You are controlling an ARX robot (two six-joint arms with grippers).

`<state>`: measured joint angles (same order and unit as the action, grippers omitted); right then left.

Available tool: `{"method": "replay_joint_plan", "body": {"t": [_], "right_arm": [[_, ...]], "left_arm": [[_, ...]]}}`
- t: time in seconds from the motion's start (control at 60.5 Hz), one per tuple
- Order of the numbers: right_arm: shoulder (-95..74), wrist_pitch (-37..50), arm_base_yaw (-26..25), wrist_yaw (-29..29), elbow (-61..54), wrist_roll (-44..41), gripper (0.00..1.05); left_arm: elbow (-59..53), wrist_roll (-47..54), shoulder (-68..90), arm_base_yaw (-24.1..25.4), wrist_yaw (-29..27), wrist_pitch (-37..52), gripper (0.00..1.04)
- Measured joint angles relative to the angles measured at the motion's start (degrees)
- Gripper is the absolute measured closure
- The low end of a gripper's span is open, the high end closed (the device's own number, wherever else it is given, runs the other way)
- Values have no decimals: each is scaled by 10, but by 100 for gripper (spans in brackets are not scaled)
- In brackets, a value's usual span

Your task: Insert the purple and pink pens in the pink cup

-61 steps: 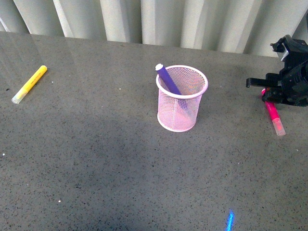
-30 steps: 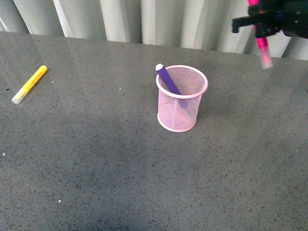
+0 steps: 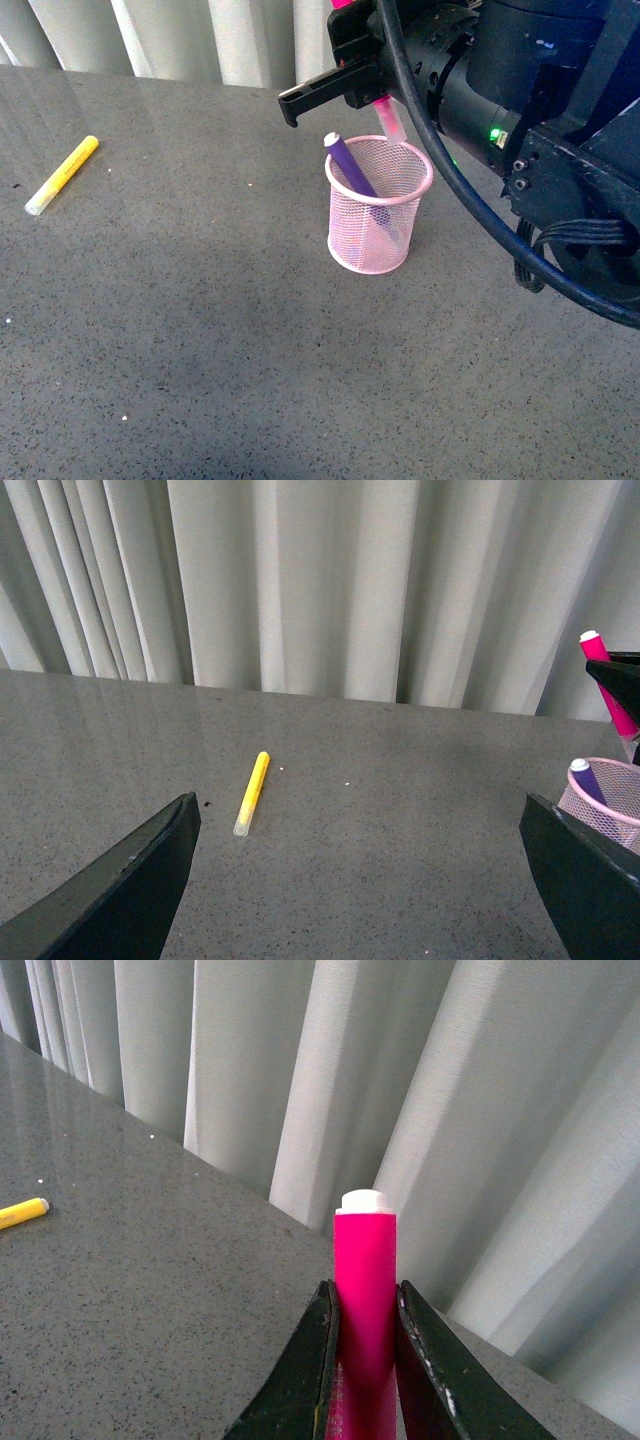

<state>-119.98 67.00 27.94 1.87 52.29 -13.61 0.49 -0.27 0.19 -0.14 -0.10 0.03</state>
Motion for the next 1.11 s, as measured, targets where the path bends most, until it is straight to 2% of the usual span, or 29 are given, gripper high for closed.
{"method": "replay_joint_plan", "body": {"t": [1.057,1.107], "right_arm": [[-29,43,-5,24,-47,37,93],[-29,43,-4,26,-50,39,85]], "left_arm": [[0,0,0,0,0,0,7],[0,0,0,0,0,0,7]]}}
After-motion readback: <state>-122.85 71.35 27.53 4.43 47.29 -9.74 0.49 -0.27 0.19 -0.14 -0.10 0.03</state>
